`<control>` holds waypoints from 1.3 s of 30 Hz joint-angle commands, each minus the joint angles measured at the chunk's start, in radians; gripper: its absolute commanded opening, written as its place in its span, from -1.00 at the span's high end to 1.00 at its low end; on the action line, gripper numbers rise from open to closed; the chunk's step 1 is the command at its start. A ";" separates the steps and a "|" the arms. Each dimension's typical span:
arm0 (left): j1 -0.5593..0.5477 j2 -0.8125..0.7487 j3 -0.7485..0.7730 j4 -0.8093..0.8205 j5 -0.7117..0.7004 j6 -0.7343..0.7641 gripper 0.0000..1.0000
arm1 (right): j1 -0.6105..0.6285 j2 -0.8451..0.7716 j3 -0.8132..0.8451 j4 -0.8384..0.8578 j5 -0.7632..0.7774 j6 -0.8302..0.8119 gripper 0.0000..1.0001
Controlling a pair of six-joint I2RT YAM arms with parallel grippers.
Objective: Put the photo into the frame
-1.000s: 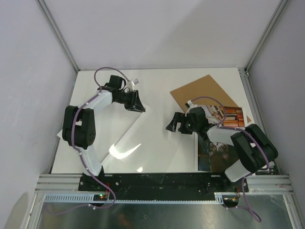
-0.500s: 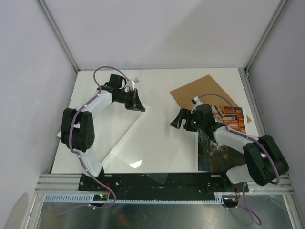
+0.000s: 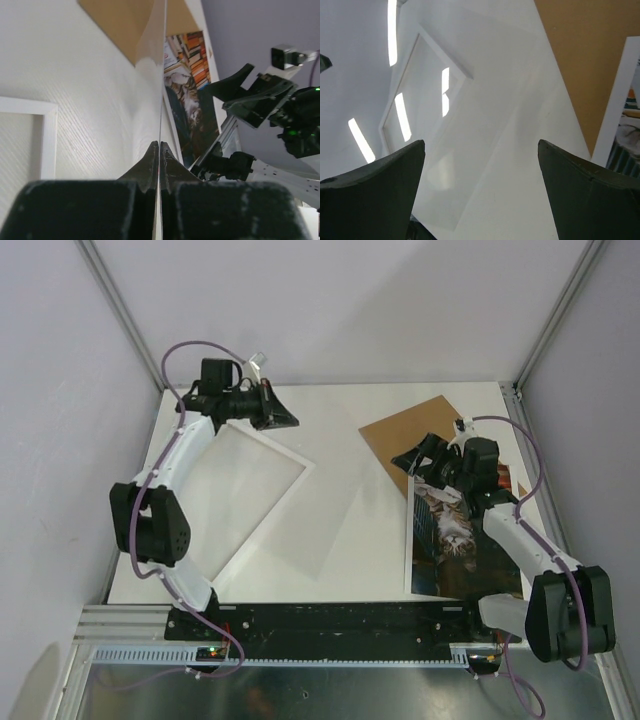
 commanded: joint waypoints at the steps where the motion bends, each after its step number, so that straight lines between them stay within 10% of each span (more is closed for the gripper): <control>1: 0.023 -0.093 0.055 0.057 0.059 -0.123 1.00 | -0.011 0.023 0.029 0.125 -0.129 0.056 -0.99; 39: 0.194 -0.286 -0.148 0.744 0.179 -0.796 1.00 | 0.167 0.359 0.066 1.163 -0.346 0.530 -0.98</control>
